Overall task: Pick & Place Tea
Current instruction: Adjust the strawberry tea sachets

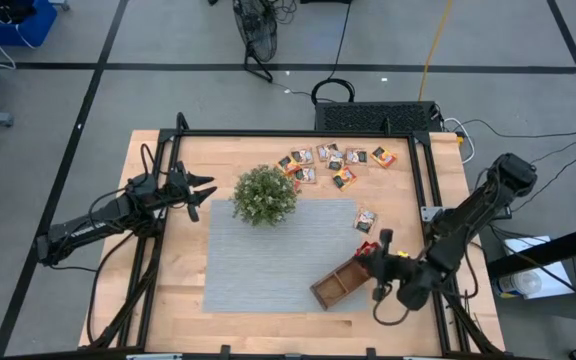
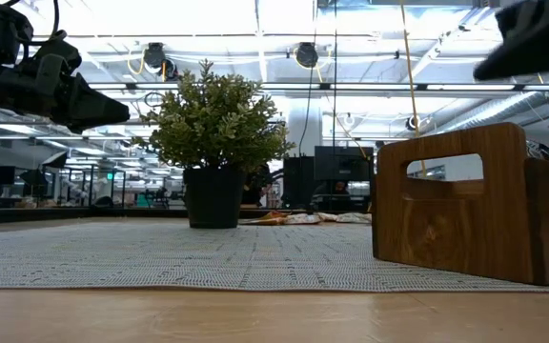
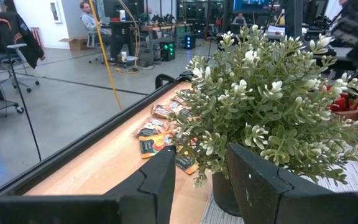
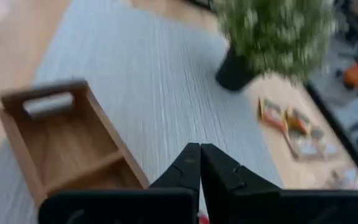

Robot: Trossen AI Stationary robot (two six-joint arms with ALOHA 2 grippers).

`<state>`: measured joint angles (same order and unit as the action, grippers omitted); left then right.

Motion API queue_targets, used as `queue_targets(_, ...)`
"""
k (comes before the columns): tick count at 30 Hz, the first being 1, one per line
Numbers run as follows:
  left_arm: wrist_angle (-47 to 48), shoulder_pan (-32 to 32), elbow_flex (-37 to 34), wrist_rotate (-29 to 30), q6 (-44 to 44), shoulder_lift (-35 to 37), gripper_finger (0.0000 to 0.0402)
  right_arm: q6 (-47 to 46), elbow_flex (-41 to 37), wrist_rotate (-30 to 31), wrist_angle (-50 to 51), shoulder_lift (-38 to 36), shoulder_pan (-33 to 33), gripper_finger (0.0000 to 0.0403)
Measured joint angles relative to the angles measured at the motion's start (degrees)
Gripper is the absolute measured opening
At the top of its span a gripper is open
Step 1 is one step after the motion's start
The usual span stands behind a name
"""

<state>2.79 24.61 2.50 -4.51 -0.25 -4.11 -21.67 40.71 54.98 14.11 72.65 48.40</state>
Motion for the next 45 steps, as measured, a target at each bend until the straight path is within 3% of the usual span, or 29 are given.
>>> queue_targets(5, 0.0, 0.0, 0.0, 0.0, 0.0, 0.0, 0.0147, -8.4, -0.1, -4.3, 9.0, 0.0, -3.2, 0.0001)
queue_targets(18, 0.0, 0.0, 0.0, 0.0, 0.0, 0.0, 0.0148, -8.0, 0.0, -7.5, 11.4, -1.8, -4.8, 0.0)
queue_targets(29, 0.0, 0.0, 0.0, 0.0, 0.0, 0.0, 0.0148, -6.4, 0.0, -19.2, 12.2, -1.9, -10.2, 0.0)
queue_targets(45, 0.0, 0.0, 0.0, 0.0, 0.0, 0.0, 0.0147, -0.5, 0.0, -13.1, 11.6, -6.9, -9.3, 0.0)
